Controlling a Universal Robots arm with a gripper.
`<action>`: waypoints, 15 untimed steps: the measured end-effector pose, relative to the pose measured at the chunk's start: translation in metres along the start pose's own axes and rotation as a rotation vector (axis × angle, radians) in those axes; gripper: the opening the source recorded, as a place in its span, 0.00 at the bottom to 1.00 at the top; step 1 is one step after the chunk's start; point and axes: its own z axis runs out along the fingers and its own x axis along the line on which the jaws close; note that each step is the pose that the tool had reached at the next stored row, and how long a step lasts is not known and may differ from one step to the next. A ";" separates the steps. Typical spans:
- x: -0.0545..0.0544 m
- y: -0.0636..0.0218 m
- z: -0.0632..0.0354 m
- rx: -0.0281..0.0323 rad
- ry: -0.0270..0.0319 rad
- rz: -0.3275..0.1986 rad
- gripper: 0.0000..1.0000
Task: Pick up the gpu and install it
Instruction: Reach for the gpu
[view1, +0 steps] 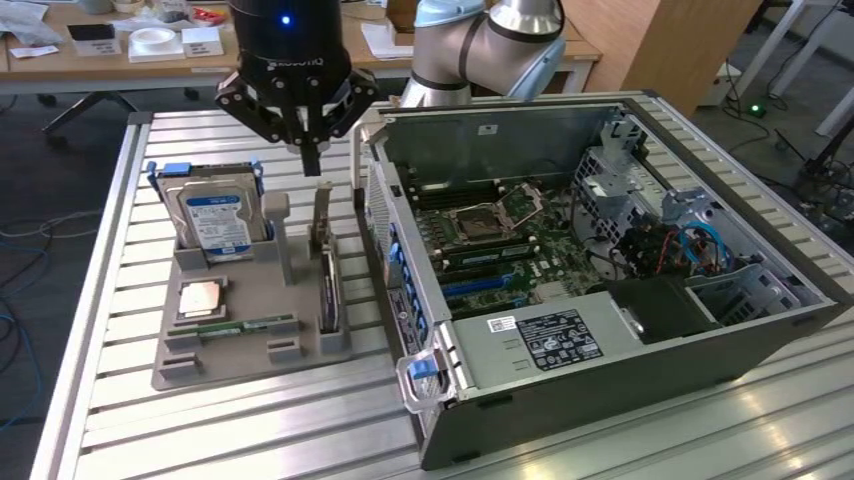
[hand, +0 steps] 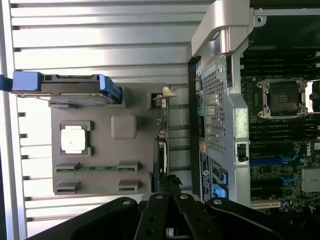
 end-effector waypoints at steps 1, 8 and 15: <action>0.001 -0.0014 -0.0001 0.0001 0.0000 0.000 0.11; 0.005 -0.0101 -0.0008 0.0001 0.0000 0.000 0.11; 0.009 -0.0150 -0.0012 0.0002 0.0000 0.000 0.11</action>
